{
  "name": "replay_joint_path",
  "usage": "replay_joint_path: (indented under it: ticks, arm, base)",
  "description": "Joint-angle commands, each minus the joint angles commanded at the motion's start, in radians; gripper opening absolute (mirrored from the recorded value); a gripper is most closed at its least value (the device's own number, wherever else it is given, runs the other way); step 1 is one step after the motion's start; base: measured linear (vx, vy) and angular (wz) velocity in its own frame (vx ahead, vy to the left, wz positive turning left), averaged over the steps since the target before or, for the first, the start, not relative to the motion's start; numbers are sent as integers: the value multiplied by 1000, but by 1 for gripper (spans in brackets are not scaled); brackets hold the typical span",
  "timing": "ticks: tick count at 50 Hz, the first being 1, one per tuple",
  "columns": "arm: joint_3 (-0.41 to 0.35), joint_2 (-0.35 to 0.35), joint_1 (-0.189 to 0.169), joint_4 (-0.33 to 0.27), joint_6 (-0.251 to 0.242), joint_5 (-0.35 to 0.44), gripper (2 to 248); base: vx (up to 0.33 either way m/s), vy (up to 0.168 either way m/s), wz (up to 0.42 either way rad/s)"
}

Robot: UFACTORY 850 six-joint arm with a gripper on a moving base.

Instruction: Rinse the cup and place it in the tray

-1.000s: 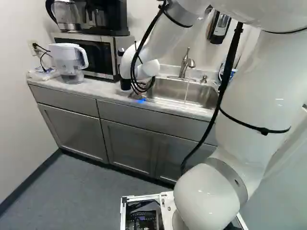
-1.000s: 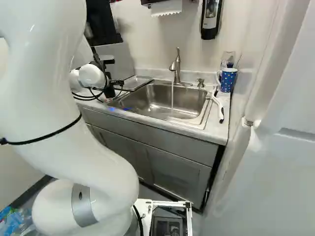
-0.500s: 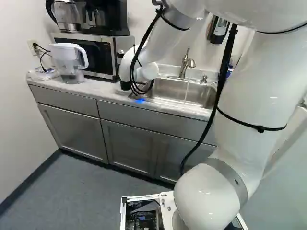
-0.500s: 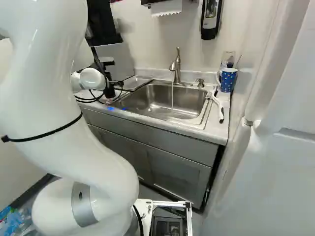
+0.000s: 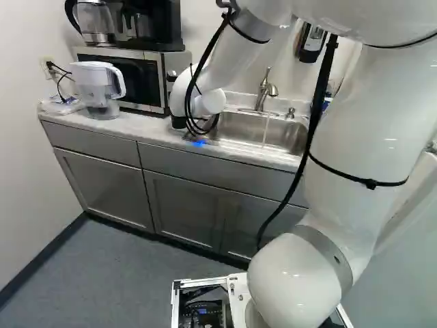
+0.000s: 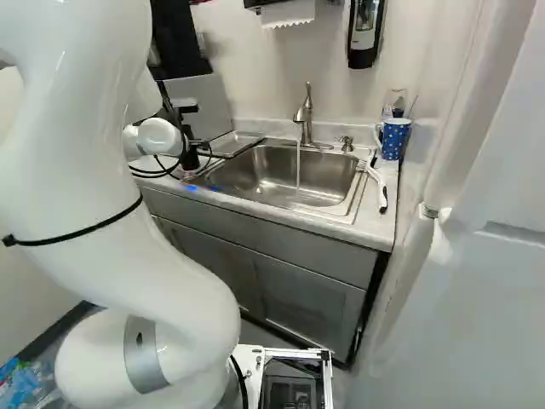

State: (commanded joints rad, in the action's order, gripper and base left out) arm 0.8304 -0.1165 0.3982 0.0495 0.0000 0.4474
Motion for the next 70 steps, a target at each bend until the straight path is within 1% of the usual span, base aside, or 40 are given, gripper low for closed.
replay_joint_path:
  ticks: [3,4,8,9,24,41,49,70]
  arm:
    - [0,0,0,0,0,0,192]
    - [0,0,0,0,0,0,154]
    - [0,0,0,0,0,0,154]
    - [0,0,0,0,0,0,126]
    - [0,1,0,0,0,0,126]
    - [6,27,-3,0,0,0,126]
    - [20,30,-21,0,0,0,126]
    - [75,23,-84,0,0,0,126]
  base:
    - [0,0,0]
    - [0,0,0]
    - [0,0,0]
    - [0,0,0]
    - [0,0,0]
    - [0,0,0]
    - [0,0,0]
    - [0,0,0]
